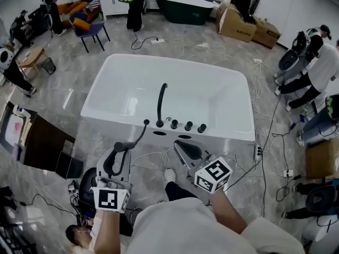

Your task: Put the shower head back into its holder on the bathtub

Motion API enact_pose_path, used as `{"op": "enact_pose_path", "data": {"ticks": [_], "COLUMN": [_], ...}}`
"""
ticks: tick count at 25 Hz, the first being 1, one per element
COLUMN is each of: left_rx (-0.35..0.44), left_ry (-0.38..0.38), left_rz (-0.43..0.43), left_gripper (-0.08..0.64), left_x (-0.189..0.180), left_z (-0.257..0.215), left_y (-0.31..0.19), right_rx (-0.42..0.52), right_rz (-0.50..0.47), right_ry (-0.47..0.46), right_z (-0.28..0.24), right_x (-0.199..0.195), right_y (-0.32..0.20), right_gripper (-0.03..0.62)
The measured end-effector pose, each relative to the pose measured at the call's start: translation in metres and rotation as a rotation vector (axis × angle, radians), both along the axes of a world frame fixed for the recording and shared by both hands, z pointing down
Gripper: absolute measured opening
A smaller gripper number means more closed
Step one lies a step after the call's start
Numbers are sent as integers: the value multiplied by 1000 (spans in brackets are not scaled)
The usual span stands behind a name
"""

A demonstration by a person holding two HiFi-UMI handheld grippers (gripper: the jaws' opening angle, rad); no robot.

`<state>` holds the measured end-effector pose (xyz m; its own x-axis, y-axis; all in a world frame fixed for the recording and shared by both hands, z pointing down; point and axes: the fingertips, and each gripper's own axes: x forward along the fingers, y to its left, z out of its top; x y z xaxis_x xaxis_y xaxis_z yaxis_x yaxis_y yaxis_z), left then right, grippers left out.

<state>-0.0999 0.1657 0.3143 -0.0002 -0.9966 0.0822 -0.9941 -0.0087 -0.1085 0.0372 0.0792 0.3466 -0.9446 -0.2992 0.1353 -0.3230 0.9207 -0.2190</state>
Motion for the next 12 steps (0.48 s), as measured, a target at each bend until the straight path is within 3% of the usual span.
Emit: {"op": "enact_pose_path", "data": {"ticks": [12], "left_rx": [-26], "left_ry": [-4], "left_rz": [-36], "left_gripper": [124], "left_x": [-28], "left_z": [5], "left_y": [-80], "right_rx": [-13], "right_rz": [-62], "right_ry": [10], "right_z": [6], "right_x": [-39], "right_y": [-85], "right_gripper": [15]}}
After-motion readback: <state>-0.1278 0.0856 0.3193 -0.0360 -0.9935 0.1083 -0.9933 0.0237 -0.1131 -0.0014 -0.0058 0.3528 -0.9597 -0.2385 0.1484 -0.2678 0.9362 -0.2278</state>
